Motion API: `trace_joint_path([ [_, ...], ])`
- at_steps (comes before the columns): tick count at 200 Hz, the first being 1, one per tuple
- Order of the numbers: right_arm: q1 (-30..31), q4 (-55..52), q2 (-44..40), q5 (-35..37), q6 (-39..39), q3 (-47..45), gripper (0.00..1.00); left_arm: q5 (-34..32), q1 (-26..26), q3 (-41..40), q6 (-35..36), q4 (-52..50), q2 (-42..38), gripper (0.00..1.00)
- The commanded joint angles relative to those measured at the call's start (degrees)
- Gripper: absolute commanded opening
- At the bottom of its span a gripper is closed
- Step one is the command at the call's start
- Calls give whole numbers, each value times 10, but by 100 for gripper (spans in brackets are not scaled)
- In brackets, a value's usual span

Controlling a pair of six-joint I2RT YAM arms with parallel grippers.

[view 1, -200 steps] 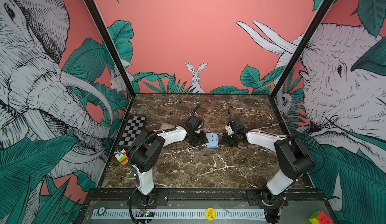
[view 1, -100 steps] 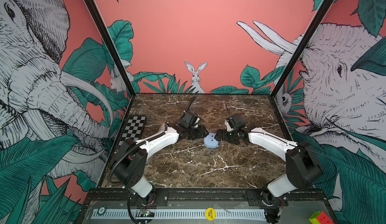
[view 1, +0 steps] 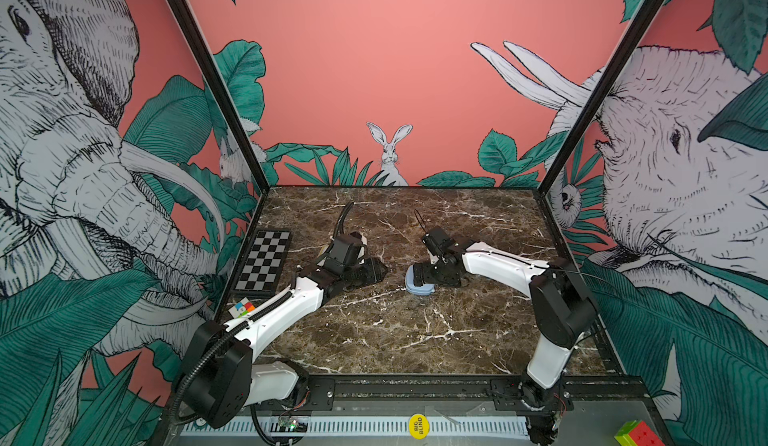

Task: Insert the battery into the alarm
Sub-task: Adjust the alarm at the center of the board.

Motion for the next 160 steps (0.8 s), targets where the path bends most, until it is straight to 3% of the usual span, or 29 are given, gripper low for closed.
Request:
trace_joint_path([
  [1,4,-17,10,11,3,22,99,4,8,-14,-1,26,-10,58],
  [160,20,-55,87,39,-16,111,98,27,16,-20,-7,49,24,57],
])
